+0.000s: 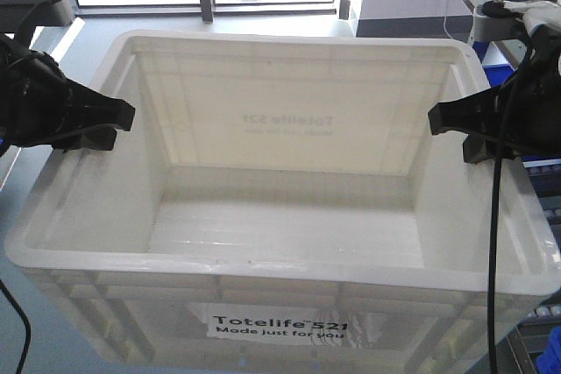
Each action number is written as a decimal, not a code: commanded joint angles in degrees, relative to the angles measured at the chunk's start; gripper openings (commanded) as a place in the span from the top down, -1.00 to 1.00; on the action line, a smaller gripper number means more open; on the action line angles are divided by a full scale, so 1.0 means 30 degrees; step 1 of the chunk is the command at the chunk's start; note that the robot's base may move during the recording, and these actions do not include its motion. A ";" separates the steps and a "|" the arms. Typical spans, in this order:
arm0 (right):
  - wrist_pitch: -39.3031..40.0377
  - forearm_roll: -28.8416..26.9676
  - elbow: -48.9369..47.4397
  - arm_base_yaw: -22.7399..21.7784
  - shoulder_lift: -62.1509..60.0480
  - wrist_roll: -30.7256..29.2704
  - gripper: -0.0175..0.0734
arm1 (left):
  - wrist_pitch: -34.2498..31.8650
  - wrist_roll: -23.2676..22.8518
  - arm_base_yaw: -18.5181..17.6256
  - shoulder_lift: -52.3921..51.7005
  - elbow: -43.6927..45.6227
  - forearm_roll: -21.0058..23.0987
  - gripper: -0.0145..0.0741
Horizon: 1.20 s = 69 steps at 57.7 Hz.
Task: Move bin from left to right shelf
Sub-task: 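Keep gripping the crate rims while driving past the windows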
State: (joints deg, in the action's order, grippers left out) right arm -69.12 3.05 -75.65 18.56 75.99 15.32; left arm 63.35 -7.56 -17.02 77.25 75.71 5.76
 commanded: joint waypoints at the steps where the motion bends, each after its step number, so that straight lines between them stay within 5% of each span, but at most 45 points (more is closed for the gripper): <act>1: 0.1094 0.0304 -0.0688 0.0056 -0.0664 -0.0814 0.59 | -0.1987 0.0639 -0.0271 -0.0771 0.0755 0.0554 0.69; 69: 0.0799 0.0295 -0.0688 0.0056 -0.0664 -0.0814 0.59 | -0.1968 0.0639 -0.0271 -0.0771 0.0755 0.0554 0.69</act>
State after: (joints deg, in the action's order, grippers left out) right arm -69.19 3.05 -75.65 18.56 75.99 15.32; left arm 63.35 -7.55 -17.19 77.25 75.71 5.76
